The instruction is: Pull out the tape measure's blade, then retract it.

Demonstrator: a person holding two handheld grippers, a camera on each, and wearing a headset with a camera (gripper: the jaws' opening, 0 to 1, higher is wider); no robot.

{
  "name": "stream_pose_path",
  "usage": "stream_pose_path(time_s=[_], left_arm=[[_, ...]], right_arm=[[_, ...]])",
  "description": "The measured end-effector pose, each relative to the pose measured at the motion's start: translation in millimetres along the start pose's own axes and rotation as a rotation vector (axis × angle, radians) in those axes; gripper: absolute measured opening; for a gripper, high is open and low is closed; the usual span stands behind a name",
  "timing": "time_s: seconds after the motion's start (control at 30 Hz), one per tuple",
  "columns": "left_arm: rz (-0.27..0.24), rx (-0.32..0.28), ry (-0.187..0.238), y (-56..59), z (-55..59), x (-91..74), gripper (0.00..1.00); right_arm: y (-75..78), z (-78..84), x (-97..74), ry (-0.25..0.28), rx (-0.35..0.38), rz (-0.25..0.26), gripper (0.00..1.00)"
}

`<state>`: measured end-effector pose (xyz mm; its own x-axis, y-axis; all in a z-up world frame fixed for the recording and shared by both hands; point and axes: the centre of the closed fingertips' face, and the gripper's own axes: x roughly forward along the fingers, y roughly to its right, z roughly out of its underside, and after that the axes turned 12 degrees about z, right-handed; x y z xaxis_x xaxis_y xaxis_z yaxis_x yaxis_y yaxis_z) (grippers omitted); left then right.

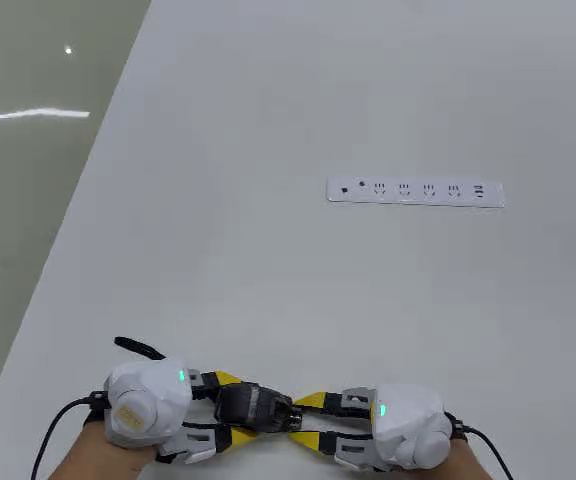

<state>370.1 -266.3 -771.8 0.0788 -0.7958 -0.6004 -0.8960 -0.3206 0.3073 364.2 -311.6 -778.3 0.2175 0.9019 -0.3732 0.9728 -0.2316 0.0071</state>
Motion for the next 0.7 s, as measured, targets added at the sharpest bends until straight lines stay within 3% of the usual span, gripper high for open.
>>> stream_pose_path(time_s=[0.7], left_arm=[[0.005,0.007,-0.007,-0.6,0.9,0.1,0.36]], right_arm=[[0.6,-0.6,1.2,0.011,0.022,-0.007,0.13]])
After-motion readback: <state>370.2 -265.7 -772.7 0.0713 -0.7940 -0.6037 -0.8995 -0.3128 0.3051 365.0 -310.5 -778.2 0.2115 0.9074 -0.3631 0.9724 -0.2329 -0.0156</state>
